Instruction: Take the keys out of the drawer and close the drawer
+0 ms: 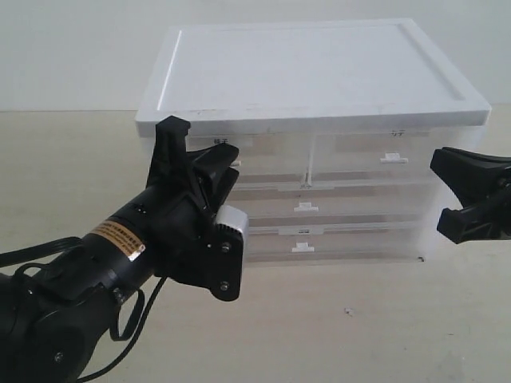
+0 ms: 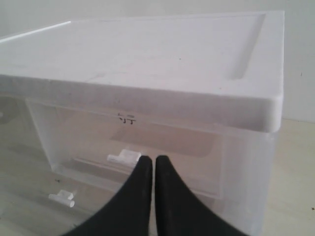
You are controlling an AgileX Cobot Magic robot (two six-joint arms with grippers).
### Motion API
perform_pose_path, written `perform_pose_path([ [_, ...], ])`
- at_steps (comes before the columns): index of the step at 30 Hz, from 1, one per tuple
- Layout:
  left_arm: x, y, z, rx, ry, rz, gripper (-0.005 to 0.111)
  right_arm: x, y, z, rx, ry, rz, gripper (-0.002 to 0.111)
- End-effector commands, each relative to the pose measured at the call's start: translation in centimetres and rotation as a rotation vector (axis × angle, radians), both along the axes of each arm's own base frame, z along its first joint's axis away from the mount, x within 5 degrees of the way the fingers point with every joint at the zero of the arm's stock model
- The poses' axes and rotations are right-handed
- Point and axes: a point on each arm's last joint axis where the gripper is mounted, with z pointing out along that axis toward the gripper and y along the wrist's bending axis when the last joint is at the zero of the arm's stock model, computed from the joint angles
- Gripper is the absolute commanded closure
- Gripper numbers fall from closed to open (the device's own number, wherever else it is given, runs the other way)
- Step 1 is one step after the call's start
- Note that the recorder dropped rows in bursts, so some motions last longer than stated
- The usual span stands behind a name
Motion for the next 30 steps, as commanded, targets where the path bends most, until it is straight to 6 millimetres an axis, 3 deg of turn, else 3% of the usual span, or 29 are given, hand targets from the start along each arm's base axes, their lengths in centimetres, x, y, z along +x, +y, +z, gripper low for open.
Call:
perform_pose_path([
  [1,0.3,0.4,0.2,0.011,0.001,0.055,0.087,0.1,0.1,0.0,-0.003,0.002,0.007,0.108],
  [4,0.3,0.4,0.0,0.022,0.024,0.049,0.102,0.1,0.1,0.0,-0.003,0.002,0.007,0.108],
  [9,0.3,0.5,-0.1,0.023,0.027,0.072,0.102,0.1,0.1,0.0,-0.003,0.002,0.007,0.108],
  [15,-1.0,0.0,-0.4,0.037,0.064,0.034,0.102,0.1,0.1,0.0,-0.001,0.003,0.006,0.108],
  [23,-4.9,0.5,1.2,-0.004,0.050,-0.065,0.102,0.1,0.1,0.0,0.000,0.004,0.006,0.108],
  [28,-4.4,0.7,1.6,-0.047,0.057,-0.046,0.101,0.1,0.1,0.0,-0.002,0.004,0.009,0.108],
  [30,-3.9,0.9,1.7,-0.062,0.074,-0.028,0.090,0.1,0.1,0.0,0.002,0.006,0.009,0.108],
])
